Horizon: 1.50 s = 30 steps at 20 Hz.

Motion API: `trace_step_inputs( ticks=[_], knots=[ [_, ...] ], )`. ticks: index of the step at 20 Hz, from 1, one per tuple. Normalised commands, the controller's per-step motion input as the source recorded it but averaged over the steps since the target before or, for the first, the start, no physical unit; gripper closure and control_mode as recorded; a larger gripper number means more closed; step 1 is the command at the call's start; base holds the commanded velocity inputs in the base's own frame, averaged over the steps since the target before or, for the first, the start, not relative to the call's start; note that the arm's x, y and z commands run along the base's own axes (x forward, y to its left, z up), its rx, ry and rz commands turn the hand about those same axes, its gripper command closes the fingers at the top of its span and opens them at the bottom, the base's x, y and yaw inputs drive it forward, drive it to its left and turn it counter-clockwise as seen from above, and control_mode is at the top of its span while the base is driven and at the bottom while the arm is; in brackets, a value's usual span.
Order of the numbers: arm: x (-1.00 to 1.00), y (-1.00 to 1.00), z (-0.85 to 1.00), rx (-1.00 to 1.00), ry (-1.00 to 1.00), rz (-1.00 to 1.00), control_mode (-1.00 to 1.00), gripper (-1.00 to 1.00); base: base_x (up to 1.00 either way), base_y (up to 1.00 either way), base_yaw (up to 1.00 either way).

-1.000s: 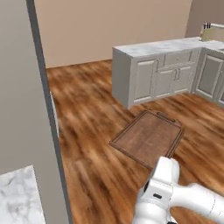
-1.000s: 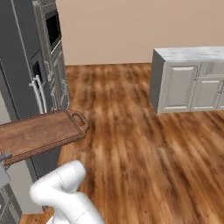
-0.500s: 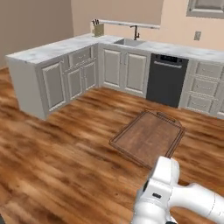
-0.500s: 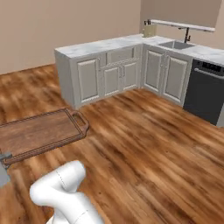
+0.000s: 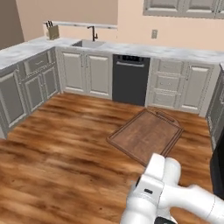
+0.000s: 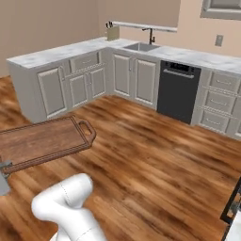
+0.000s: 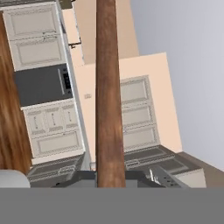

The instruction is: Move the cutting board and knife to the sink. Then move spray from the shelves to the counter.

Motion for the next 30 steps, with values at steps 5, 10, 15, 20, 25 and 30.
trace_step_inputs(
  ticks=[5,10,15,20,25,30],
  knots=[
    [0.00,0.00,0.00,0.00,0.00,0.00,1.00,1.00,0.87,0.18,-0.05],
    [0.00,0.00,0.00,0.00,0.00,0.00,1.00,1.00,0.88,0.16,-0.08],
    [0.00,0.00,0.00,0.00,0.00,0.00,1.00,1.00,0.93,0.21,-0.03],
    [0.00,0.00,0.00,0.00,0.00,0.00,1.00,1.00,0.93,0.23,-0.03],
    [0.00,0.00,0.00,0.00,0.00,0.00,1.00,1.00,0.93,0.23,-0.04],
    [0.00,0.00,0.00,0.00,0.00,0.00,1.00,1.00,0.92,0.22,-0.06]
  ],
)
